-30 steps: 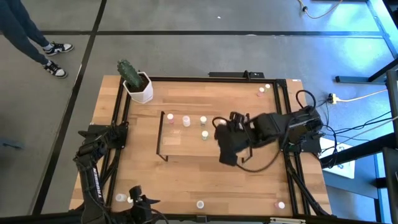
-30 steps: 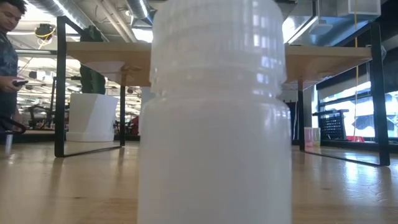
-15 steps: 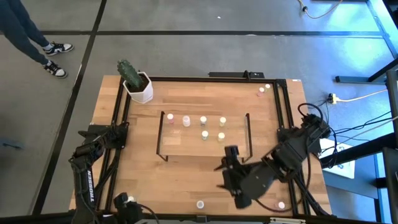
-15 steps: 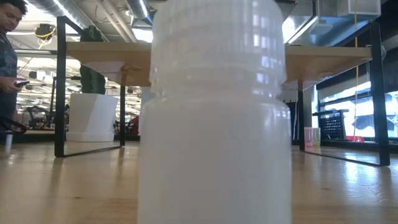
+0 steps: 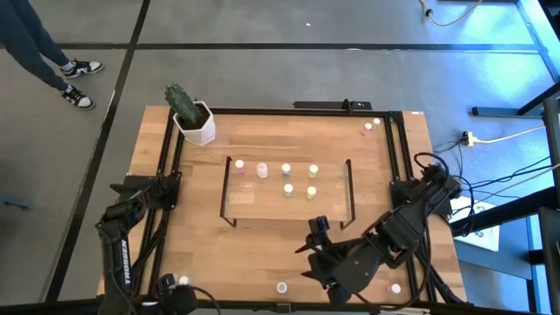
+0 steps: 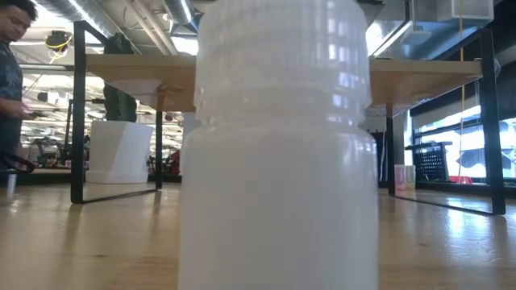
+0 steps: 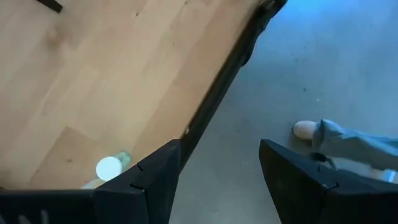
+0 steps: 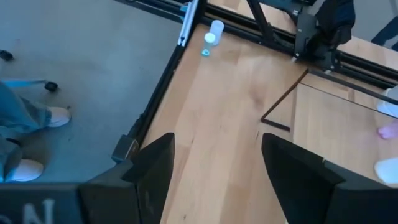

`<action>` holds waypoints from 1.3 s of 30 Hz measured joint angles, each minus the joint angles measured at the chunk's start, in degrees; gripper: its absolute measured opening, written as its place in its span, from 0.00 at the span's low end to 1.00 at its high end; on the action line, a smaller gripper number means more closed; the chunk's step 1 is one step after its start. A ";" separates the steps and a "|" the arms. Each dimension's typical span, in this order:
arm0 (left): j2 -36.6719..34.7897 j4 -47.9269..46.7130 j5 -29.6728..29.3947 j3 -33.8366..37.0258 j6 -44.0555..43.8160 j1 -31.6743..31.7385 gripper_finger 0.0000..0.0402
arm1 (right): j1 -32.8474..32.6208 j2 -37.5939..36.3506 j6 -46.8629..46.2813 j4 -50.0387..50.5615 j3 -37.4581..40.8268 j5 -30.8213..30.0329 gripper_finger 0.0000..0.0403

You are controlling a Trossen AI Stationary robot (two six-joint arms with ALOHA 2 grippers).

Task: Pick and place medicine bottles onto shelf by color
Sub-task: Put the right white pill bottle on the shelf aligned with the other white pill bottle

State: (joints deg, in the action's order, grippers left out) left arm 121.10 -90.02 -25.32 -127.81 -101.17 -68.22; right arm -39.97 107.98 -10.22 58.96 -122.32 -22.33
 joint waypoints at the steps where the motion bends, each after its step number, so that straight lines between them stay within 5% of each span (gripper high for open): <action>1: 0.00 0.00 0.00 0.00 0.76 -0.28 0.53 | 0.00 0.21 0.02 -0.02 0.00 0.00 0.60; 13: 0.00 0.02 -0.03 0.79 8.51 -2.88 0.53 | -0.04 1.25 -1.35 0.02 0.02 0.10 0.60; 22: 0.02 0.24 -0.13 4.55 8.46 -2.83 0.53 | -0.07 5.45 5.05 -2.54 0.00 11.79 0.60; 39: 0.02 0.27 -0.15 5.62 8.79 -2.80 0.53 | 3.19 18.49 15.40 -8.18 0.02 20.98 0.60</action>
State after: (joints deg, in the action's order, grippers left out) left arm 121.12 -89.75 -25.47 -122.19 -92.38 -71.02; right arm -36.78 126.46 5.19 50.78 -122.30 -1.34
